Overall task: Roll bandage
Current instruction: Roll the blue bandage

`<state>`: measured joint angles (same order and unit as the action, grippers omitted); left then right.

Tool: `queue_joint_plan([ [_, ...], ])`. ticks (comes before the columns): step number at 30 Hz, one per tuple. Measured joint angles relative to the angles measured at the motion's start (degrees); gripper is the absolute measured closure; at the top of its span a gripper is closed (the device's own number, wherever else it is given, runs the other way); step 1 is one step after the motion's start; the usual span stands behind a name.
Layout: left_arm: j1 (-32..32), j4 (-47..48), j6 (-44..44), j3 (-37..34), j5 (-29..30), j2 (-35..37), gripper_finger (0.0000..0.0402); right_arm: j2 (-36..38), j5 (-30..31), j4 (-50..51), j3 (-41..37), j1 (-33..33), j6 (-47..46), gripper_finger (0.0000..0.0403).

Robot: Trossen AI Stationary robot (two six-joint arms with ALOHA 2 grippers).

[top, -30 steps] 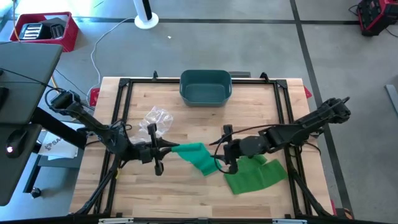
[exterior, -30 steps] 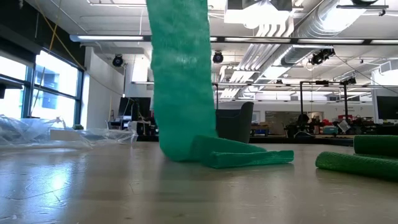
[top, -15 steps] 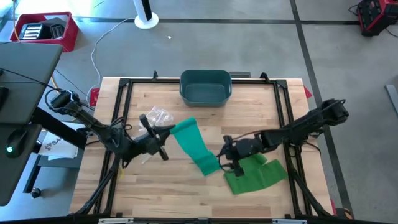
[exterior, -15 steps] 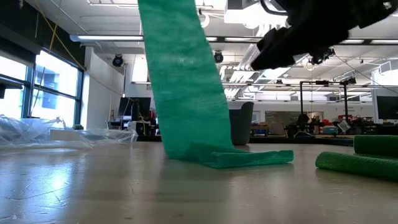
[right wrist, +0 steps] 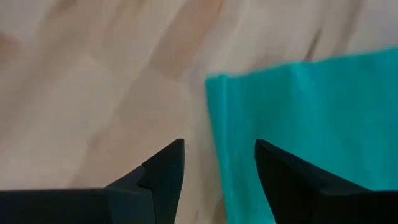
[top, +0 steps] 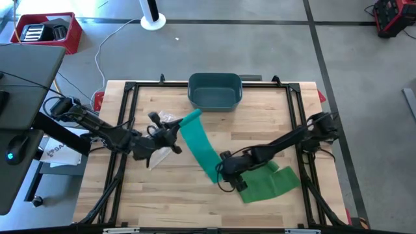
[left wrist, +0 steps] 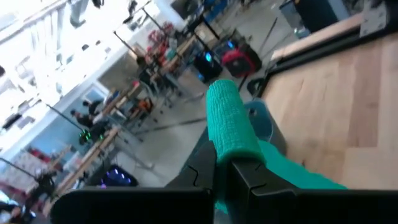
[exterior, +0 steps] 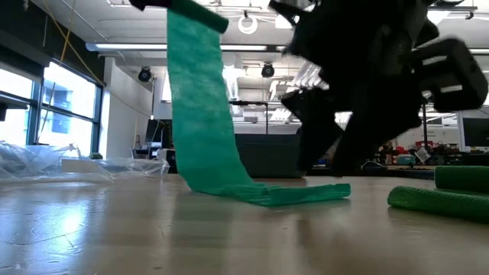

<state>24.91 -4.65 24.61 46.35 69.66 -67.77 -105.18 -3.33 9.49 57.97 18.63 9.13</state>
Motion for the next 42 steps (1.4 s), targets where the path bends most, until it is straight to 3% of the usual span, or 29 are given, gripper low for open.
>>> queue_joint_plan([
  [9, -2.1, 12.1, -14.9, 0.0, -4.9, 0.0, 0.0396, -5.6, -5.3, 7.9, 5.2, -3.3, 3.4, 0.0315],
  [14, -2.0, 14.6, -20.6, -0.6, -5.9, 0.0, 0.0396, -3.5, -3.2, 9.9, 5.0, -3.0, 1.3, 0.0393],
  [21, -1.8, 14.3, -28.9, -3.0, -7.1, 0.0, 0.0368, 4.0, 4.5, 15.1, 4.9, 0.9, -3.2, 0.0401],
  [27, -1.9, 13.7, -32.0, -3.6, -7.5, 0.0, 0.0307, 9.9, 11.0, 16.8, 4.9, 4.7, -6.5, 0.0402],
  [35, -2.1, 12.9, -30.5, -5.0, -7.6, 0.0, 0.0219, 17.3, 19.1, 18.2, 4.9, 10.7, -10.7, 0.0402],
  [42, -4.0, 1.1, -26.1, -13.6, -10.6, 0.0, 0.0202, 25.4, 27.7, 17.4, 5.3, 17.2, -12.1, 0.0402],
])
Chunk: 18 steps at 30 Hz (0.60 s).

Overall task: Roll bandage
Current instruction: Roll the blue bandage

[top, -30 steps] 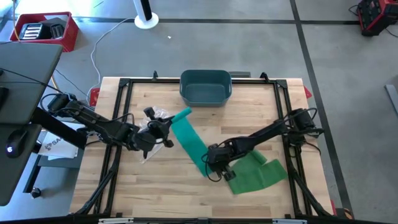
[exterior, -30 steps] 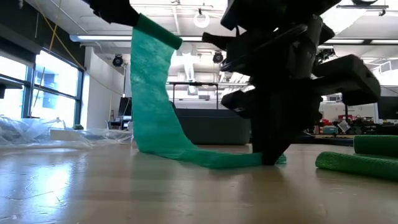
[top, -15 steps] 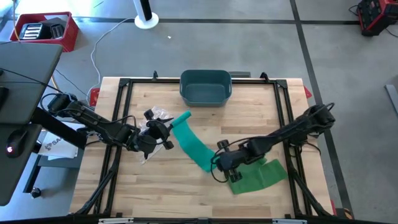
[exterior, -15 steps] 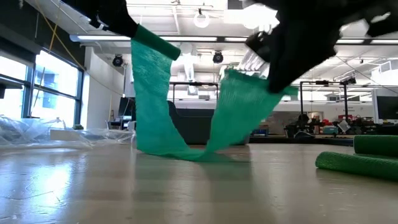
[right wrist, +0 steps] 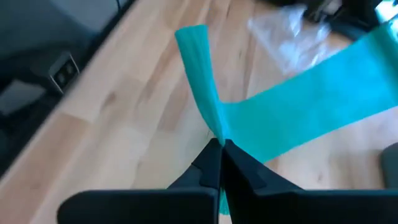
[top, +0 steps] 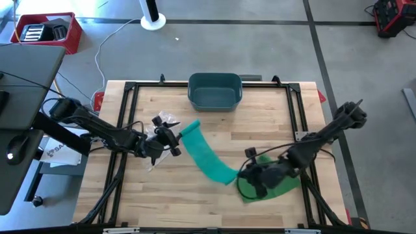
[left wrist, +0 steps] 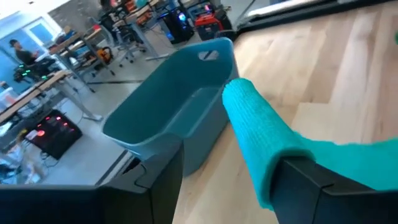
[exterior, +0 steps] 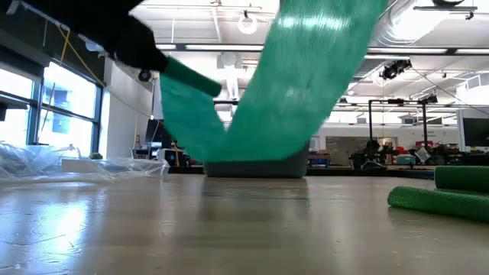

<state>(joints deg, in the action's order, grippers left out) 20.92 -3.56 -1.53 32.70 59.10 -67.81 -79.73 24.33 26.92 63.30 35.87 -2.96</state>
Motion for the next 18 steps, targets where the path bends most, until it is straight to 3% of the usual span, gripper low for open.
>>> queue_joint_plan([
  [7, -1.6, -11.3, 5.6, -5.3, -10.4, 0.0, 0.0202, 2.9, 7.4, 1.0, 10.5, 2.6, 10.0, 0.0403],
  [13, -1.9, -11.0, 6.6, -5.5, -15.1, -0.1, 0.0202, 2.9, 14.3, 1.7, 23.6, 0.4, 22.9, 0.0403],
  [18, -1.8, -10.9, 6.7, -5.5, -16.6, -0.4, 0.0202, 2.9, 14.6, 1.6, 32.3, -4.6, 30.9, 0.0403],
])
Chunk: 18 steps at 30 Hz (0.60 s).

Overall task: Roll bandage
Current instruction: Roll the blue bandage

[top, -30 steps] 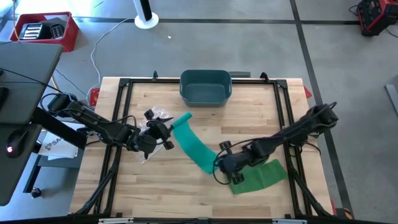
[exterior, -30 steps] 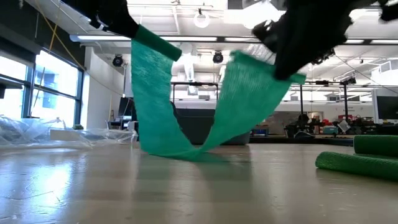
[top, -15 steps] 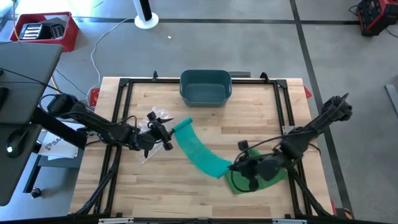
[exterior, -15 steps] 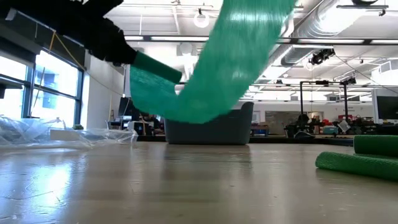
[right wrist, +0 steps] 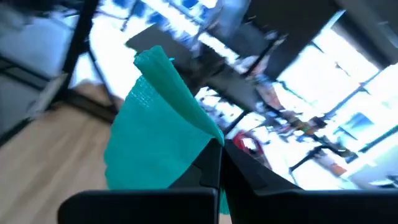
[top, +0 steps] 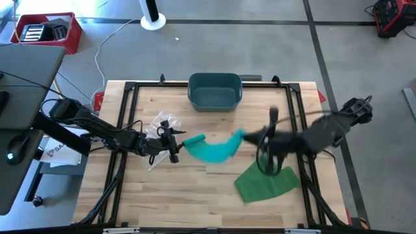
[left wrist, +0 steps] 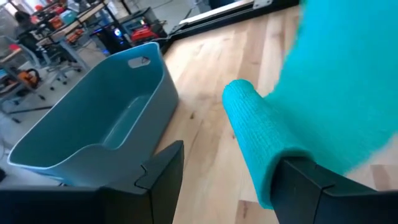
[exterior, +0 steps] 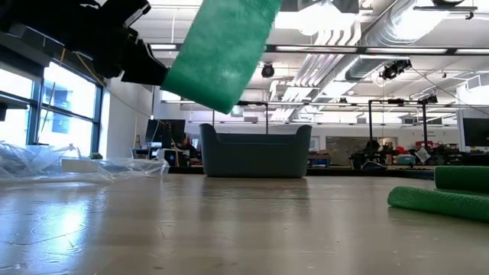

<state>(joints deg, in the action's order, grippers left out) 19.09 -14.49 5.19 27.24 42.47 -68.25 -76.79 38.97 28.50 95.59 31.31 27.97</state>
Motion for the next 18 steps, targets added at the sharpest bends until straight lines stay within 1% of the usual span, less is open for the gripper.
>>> queue_joint_plan([
  [3, 0.0, -0.2, 0.0, 0.0, -1.1, 0.0, 0.0202, 0.0, -0.1, -0.1, 3.1, -3.9, 1.6, 0.0403],
  [6, 0.0, -1.3, 0.6, 0.0, -3.4, 0.0, 0.0202, 0.0, -1.6, 0.0, 4.8, -8.2, 1.6, 0.0403],
  [12, 0.0, -4.2, 0.7, 0.0, -7.2, 0.0, 0.0202, 0.0, -5.1, 0.0, 5.0, -16.2, -0.2, 0.0403],
  [14, 0.1, -5.5, 1.0, 0.0, -8.2, 0.0, 0.0202, -0.1, -5.7, 1.1, 4.9, -18.6, -1.9, 0.0403],
  [18, 0.1, -7.9, 1.3, 0.0, -9.8, 0.0, 0.0202, -0.7, -10.0, 5.8, 4.8, -24.2, -7.1, 0.0403],
])
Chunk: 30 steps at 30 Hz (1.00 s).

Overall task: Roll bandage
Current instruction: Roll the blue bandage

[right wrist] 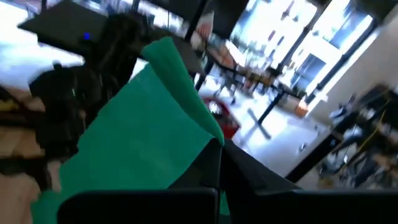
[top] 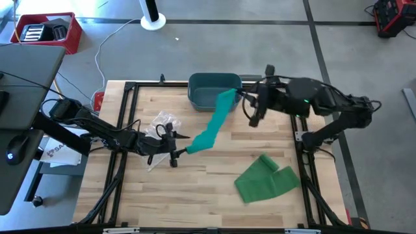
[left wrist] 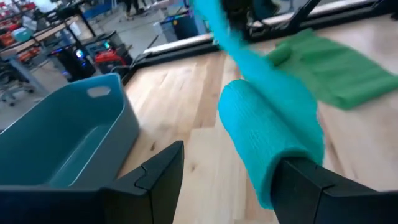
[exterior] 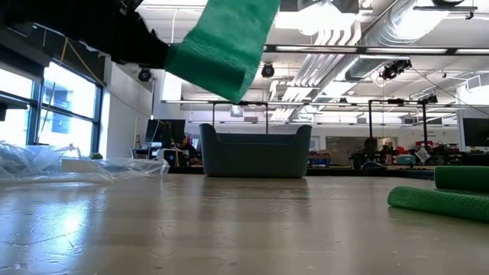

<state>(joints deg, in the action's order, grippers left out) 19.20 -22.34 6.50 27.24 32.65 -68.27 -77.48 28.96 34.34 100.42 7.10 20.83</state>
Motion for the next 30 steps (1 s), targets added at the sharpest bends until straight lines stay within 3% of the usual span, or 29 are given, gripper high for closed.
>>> queue_joint_plan([
  [5, 0.0, -2.9, 1.6, 0.0, -1.6, 0.0, 0.0202, -2.6, -5.5, 4.8, 0.0, -5.9, -5.4, 0.0403],
  [10, 0.0, -2.3, 1.2, 0.0, -1.6, 0.0, 0.0202, -4.9, -7.9, 3.6, 0.0, -6.7, -4.3, 0.0403],
  [23, 0.1, -6.9, -0.4, 0.0, -6.8, 0.0, 0.0202, -6.5, -8.0, 4.7, 0.1, -12.4, -12.0, 0.0403],
  [30, 1.3, -11.6, 1.0, 0.0, -8.6, 0.0, 0.0202, -12.5, -13.4, 9.8, 0.1, -16.0, -16.2, 0.0403],
])
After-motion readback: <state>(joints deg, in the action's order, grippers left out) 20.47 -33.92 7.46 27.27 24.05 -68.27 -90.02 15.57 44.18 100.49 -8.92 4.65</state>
